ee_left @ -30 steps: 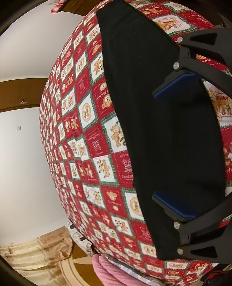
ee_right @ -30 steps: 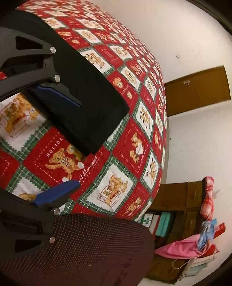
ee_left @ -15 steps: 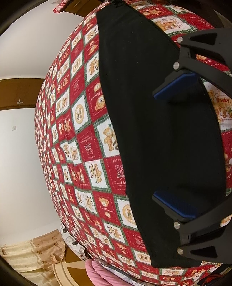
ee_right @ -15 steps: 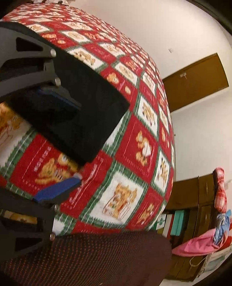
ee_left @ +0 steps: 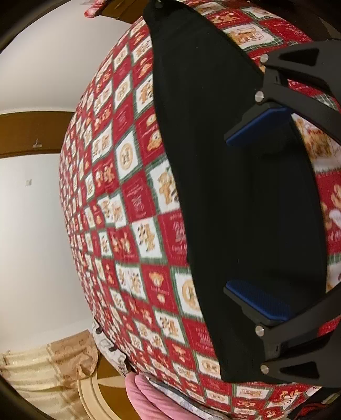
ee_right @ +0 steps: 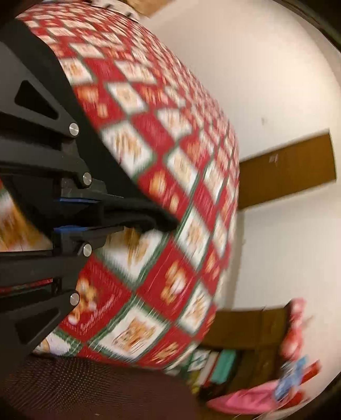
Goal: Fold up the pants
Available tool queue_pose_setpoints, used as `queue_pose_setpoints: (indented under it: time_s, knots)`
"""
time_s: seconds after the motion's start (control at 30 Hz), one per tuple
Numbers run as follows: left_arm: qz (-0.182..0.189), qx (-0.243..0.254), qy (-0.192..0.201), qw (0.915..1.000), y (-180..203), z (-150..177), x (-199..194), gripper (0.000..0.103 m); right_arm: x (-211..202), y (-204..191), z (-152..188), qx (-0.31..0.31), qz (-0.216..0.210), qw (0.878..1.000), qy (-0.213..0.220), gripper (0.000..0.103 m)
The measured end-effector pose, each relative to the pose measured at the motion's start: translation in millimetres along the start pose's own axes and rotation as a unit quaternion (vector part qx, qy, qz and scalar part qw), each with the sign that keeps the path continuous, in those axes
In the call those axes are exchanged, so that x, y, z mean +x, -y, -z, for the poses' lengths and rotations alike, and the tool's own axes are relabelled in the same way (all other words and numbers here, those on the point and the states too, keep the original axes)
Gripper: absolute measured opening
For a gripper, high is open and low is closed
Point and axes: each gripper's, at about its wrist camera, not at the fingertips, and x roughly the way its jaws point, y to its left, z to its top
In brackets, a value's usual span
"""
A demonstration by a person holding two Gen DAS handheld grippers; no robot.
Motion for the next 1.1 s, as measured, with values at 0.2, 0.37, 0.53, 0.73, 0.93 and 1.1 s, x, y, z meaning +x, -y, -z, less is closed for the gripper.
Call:
queue_pose_setpoints:
  time_s: [0.2,0.37,0.53,0.73,0.93,1.1]
  knots:
    - [-0.008,-0.028,0.013,0.9995,-29,0,-9,0.103,-54,-119,38,-0.130,-0.111,0.985,0.027,0.013]
    - [-0.020,-0.049,0.013,0.9985,-52,7,-14,0.103,-71,-216,115,-0.252,-0.174,0.952,0.018,0.013]
    - [-0.032,-0.064,0.017,0.9973,-75,15,-21,0.103,-71,-270,186,-0.325,-0.205,0.923,-0.010,0.013]
    - [-0.040,-0.085,0.014,0.9955,-98,22,-21,0.103,-71,-290,232,-0.409,-0.167,0.897,-0.003,0.034]
    - [-0.035,-0.107,0.013,0.9935,-111,24,-19,0.103,-90,-286,244,-0.442,-0.224,0.868,-0.016,0.059]
    - [-0.039,-0.106,0.014,0.9935,-115,27,-20,0.103,-99,-273,217,-0.352,-0.283,0.891,-0.043,0.059]
